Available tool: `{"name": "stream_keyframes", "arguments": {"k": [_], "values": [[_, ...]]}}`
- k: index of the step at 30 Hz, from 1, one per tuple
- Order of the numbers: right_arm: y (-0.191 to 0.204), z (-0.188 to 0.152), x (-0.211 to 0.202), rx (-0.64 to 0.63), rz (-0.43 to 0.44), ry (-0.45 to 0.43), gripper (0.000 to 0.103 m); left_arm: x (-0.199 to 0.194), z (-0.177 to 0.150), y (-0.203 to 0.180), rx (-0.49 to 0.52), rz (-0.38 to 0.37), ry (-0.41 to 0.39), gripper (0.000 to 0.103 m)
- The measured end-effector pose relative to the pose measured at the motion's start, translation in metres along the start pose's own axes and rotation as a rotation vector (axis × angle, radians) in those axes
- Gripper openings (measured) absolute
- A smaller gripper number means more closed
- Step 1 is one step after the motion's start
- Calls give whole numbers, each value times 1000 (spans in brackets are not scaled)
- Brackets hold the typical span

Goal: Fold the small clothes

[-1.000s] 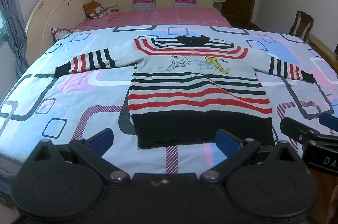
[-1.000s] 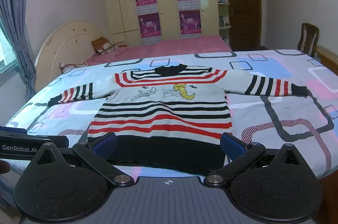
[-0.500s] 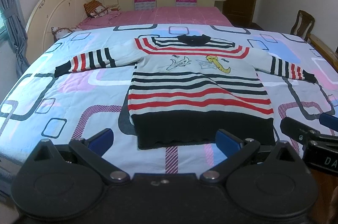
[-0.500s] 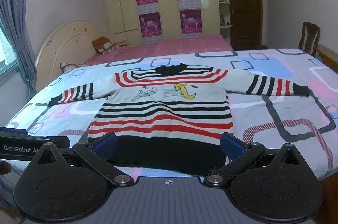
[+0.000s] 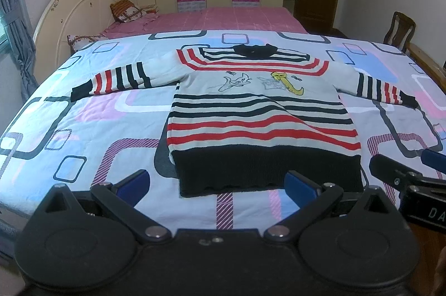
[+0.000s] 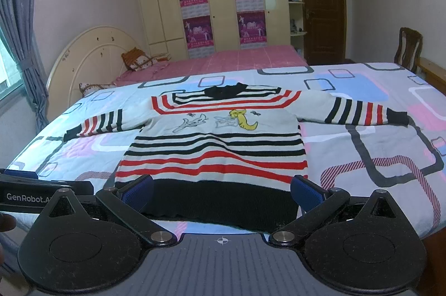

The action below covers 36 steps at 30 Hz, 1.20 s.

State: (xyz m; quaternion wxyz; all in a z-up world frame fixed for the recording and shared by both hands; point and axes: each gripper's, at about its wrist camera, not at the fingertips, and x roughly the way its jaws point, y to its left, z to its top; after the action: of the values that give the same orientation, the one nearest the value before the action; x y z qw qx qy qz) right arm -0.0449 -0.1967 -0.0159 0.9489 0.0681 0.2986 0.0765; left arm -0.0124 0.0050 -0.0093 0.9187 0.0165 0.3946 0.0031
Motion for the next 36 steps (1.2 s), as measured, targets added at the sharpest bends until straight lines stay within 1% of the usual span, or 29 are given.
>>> {"name": "stream_keyframes", "arguments": {"k": [22,28,36], "values": [[-4,1,6,10,0,10,103,6,3,-6,2,7,17,103],[-10,3,12,19,-9,17,103,12,7,-6,3,6,24,103],[-14,8,26,36,-35,32,103,29,17,-4,10,0,44,103]]}}
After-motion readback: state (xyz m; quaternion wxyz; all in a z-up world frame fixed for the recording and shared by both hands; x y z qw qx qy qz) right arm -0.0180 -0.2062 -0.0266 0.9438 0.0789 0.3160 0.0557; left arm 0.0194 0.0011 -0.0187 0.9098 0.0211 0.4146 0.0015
